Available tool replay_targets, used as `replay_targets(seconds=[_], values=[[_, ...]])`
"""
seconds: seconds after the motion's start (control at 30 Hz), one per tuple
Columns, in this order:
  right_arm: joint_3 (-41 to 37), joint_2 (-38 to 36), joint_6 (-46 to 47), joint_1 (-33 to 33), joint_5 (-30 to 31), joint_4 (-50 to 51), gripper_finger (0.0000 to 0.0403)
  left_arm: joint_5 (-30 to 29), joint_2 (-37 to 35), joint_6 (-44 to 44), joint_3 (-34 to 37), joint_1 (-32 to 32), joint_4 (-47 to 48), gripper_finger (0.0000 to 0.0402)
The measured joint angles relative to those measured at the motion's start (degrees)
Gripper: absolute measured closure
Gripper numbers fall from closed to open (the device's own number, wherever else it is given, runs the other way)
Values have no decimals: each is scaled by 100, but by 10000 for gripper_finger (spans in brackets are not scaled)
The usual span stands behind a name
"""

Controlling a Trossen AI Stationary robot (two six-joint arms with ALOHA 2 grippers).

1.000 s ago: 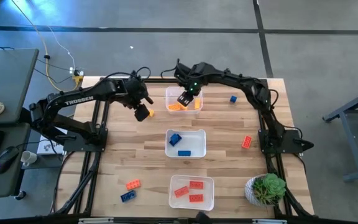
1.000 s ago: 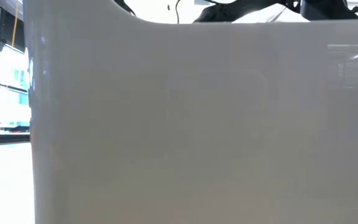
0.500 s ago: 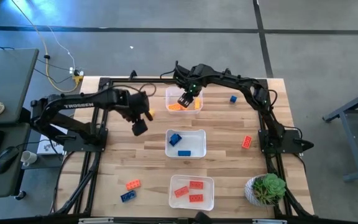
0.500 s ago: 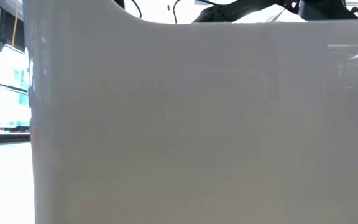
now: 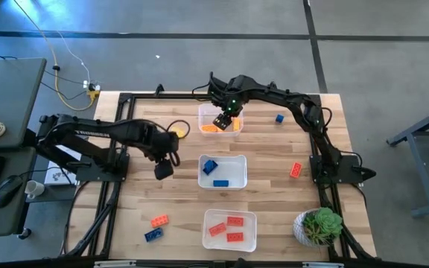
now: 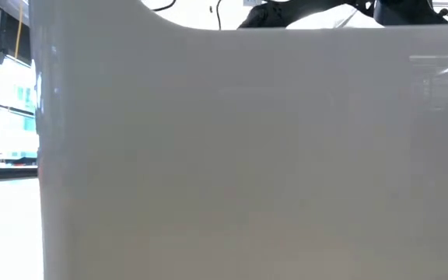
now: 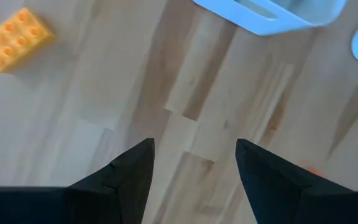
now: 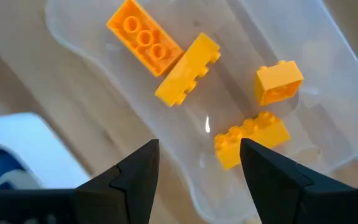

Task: Sort & place blocks by color
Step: Put the orange game piece into the bottom white bin

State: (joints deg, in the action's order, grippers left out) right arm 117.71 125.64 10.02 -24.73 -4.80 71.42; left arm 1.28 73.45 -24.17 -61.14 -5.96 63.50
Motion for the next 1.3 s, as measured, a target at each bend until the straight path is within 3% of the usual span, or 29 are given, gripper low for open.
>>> replay_targets(seconds=[0.4, 0.57, 1.0, 1.3], values=[[1216, -1, -12, 413, 72, 674, 192, -87, 0, -1097, 0, 1262, -5, 188], [1707, -4, 62, 612, 89, 908, 192, -378, 0, -1477, 0, 1769, -6, 188], [1725, -136, 1162, 1298, 162, 1365, 192, -115, 28, -2241, 2, 2621, -15, 186], [1723, -136, 1621, 2069, 162, 1532, 192, -195, 286, -2526, 4, 2956, -78, 162]])
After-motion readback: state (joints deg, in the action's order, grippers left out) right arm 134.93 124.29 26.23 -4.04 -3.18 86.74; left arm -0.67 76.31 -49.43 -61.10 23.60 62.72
